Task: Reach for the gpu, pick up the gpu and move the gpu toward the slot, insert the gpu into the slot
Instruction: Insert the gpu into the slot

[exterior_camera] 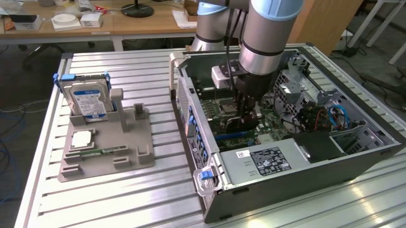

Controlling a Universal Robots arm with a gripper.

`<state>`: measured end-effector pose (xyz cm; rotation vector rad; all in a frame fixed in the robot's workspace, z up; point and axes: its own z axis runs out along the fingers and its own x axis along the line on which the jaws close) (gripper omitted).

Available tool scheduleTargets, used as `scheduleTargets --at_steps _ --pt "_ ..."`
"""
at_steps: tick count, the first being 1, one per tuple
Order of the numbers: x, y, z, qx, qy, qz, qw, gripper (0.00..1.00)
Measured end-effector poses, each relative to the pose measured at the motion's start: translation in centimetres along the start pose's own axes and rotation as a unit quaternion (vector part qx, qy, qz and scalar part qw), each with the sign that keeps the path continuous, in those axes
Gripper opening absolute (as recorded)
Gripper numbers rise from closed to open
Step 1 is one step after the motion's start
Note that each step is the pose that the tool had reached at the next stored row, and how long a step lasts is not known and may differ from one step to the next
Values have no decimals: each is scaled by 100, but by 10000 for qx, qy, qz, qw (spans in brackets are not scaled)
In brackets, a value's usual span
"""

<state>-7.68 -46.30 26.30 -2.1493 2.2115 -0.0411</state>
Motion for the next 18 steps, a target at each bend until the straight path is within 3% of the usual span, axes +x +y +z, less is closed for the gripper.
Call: scheduleTargets --at_steps 18 --pt "2 33 50 0 0 14 10000 26"
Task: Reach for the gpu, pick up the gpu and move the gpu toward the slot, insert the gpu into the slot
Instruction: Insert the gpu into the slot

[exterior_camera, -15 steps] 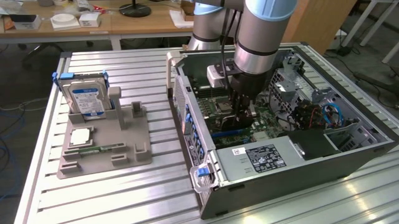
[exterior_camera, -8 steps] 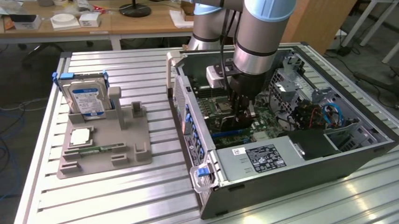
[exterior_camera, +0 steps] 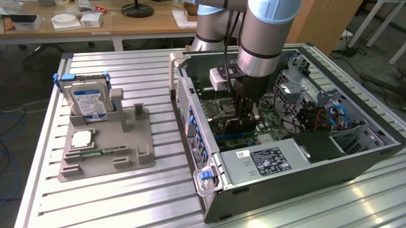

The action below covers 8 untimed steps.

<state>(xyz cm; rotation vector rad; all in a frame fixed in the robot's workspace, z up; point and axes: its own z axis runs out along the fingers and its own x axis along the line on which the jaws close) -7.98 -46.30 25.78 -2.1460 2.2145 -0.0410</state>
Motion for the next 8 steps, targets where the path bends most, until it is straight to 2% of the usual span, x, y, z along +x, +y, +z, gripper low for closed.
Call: scheduleTargets --at_steps 8 --pt "2 3 43 -1 3 0 10000 26"
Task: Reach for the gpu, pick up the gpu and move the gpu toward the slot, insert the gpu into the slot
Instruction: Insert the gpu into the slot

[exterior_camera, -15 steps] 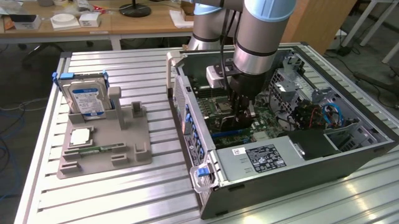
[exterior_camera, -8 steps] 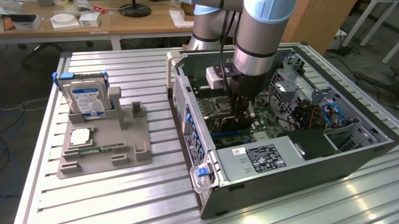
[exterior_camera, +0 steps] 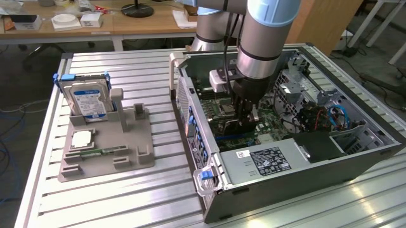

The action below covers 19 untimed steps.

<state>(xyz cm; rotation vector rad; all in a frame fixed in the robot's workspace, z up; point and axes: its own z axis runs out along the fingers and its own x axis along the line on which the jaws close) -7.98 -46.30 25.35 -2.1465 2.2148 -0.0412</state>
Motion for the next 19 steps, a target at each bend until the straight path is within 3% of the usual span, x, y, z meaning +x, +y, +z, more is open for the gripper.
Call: scheduleTargets --at_steps 5,6,19 --pt "1 2 27 0 1 0 10000 26" --pt "-2 2 40 5 -12 1 10000 26" --pt "0 3 39 1 -2 0 10000 26"
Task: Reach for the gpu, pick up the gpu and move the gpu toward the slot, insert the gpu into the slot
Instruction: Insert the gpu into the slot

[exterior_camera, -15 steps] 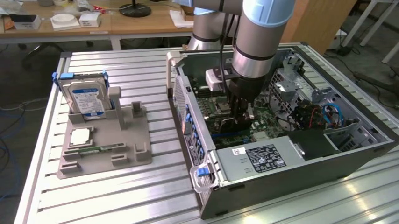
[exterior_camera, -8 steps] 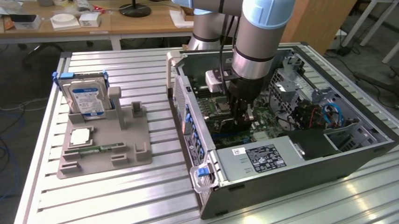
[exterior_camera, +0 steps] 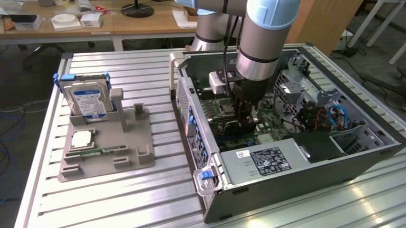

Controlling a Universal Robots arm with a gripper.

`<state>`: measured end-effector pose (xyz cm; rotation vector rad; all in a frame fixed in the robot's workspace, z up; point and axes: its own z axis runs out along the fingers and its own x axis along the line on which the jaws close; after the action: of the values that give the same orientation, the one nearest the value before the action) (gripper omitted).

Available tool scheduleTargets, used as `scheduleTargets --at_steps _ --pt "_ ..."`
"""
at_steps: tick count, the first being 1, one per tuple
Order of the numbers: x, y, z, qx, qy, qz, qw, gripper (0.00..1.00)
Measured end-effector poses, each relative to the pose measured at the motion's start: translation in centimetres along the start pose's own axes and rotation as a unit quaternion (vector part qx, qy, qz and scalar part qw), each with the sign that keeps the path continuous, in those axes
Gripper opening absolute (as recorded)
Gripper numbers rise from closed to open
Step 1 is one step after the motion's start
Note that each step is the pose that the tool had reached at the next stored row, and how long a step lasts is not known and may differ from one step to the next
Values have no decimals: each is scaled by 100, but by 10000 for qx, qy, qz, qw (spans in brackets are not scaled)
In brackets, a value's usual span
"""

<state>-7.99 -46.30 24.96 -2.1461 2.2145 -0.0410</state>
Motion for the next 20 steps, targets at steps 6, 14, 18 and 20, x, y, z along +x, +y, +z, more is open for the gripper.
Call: scheduleTargets --at_steps 6,14,18,20 --pt "0 0 0 0 0 0 10000 26" --pt "0 0 0 0 0 0 10000 26" --pt "-1 -3 -53 0 0 0 10000 26" --pt "-1 -4 -57 0 0 0 10000 26"
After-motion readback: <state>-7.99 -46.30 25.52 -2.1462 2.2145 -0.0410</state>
